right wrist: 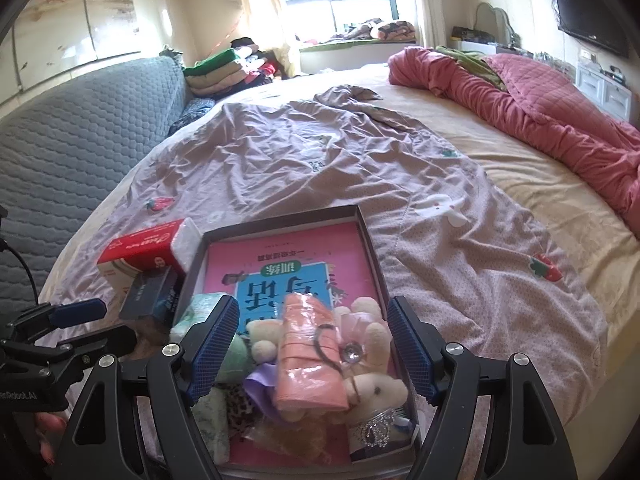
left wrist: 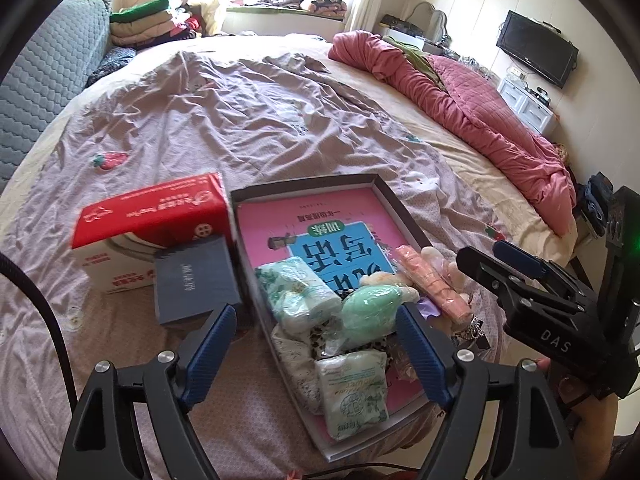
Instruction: Organize soft objects
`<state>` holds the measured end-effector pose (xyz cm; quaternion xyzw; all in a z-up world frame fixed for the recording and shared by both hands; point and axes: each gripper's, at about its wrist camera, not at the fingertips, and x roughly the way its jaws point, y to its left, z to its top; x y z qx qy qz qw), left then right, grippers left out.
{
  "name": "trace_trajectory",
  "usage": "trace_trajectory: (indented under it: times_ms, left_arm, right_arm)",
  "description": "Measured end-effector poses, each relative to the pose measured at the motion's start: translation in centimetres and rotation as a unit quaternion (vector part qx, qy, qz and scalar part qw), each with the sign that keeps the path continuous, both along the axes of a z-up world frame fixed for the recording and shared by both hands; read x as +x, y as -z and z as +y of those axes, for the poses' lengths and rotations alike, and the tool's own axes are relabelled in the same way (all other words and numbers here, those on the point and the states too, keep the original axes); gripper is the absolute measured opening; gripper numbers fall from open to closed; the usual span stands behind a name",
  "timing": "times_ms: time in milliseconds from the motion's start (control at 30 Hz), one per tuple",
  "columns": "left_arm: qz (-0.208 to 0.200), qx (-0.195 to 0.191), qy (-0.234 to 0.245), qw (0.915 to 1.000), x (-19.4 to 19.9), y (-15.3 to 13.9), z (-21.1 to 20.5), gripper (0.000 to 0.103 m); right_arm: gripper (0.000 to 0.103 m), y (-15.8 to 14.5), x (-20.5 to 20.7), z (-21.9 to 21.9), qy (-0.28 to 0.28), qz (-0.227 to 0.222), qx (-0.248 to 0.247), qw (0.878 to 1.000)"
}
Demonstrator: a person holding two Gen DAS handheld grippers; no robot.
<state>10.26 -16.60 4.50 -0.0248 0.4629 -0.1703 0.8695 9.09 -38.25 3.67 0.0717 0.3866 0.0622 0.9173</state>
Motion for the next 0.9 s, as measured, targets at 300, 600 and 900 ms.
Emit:
trace_trajectory:
  times_ms: [300, 600, 900]
  left_arm:
    - [-0.008, 0.019, -0.026, 0.9994, -2.2, -1.8, 2.6, 0.082]
    - [-0.006, 0.046, -0.069, 0.9965, -5.0, -2.7, 5.4, 0.083]
    - [0.004, 0.050, -0.097, 0.9941, -7.7, -2.4, 7.0, 0.083]
  right_arm:
    - [0.081, -2.0, -2.0, 2.2, -0.020, -0.002, -0.022, 1.000]
    - [0.081, -4.0, -4.3, 3.9, -0.039, -0.008, -0.013, 0.999]
    - [0.081, -4.5, -6.9, 5.7, -0.061, 0.002, -0.009, 0.998]
